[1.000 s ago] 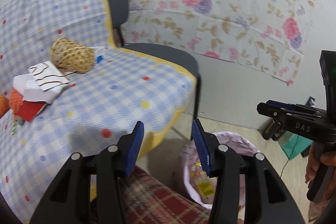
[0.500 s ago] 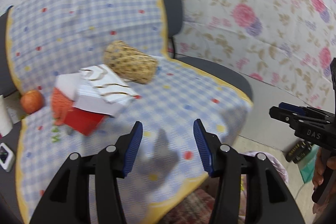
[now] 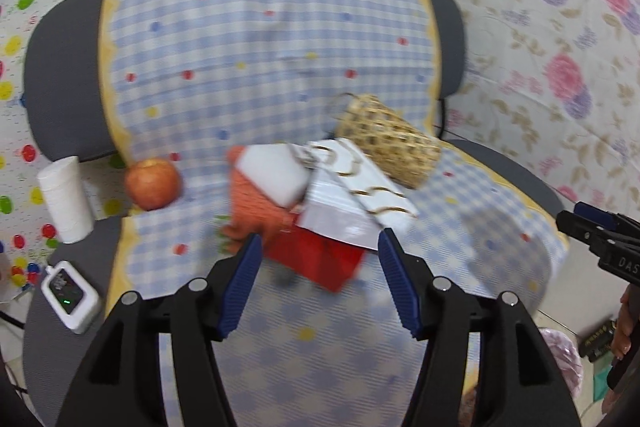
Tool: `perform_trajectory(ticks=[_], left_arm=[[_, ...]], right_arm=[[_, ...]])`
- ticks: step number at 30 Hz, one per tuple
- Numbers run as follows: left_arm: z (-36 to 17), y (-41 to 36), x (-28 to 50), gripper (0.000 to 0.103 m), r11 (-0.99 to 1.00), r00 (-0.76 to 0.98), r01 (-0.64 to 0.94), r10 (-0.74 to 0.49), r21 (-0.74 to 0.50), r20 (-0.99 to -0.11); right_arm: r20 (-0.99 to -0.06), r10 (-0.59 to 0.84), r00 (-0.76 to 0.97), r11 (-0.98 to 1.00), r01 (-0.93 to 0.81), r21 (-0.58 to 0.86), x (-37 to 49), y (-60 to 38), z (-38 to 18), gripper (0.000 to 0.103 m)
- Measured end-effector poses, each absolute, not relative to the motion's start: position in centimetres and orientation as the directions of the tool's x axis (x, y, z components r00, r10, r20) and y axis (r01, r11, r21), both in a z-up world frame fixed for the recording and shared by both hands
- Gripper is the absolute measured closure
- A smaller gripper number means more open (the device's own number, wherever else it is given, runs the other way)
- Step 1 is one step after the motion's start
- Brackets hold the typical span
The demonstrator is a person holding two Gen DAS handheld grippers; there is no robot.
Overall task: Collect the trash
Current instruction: 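Return the right tool to the chair and grasp the white swirl-printed paper bag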
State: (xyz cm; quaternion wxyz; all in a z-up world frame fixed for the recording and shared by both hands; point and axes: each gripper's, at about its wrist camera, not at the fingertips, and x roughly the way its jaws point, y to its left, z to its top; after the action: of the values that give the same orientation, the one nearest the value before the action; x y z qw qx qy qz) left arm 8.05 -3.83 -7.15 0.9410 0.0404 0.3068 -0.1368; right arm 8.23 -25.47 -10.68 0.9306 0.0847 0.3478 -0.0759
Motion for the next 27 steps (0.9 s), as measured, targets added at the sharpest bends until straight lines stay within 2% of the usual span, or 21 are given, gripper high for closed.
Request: perform_trajectory(ticks=[5,14,22,27], left_arm=[[-7.4,-1.4,9.3,0.037,0.974,0.787,0.225,-0.184,-0.005,-0.589],[-9.3,0.2,11.3,0.037,0.981,0.762,0.193,-0.133,0.026,-0.634],[-9.9,1.3,13.4,0.037,0.985,0.754,0.17,-0.122,0.014,-0.645],[-10.3,1.3,13.8,0.037,0.984,0.744,0.181,-0.133,0.006,-0.655]], right_arm=[[-0.666,0.026,0.746,0.981,0.109,0.16,12.2,-23.7,-11.8,0.033],[-0.688,0.172,0.705,0.977,-0.034,0.209,19.3,-19.4,-14.8,0.035],[-0.733,0.179,0.657,0.979,-0.046,0.198,24.6,-18.1,-17.1,0.034],[-0.749,0.283,0.599,0.95,-0.066,0.306,26.5,-18.1,-18.8,0.034]])
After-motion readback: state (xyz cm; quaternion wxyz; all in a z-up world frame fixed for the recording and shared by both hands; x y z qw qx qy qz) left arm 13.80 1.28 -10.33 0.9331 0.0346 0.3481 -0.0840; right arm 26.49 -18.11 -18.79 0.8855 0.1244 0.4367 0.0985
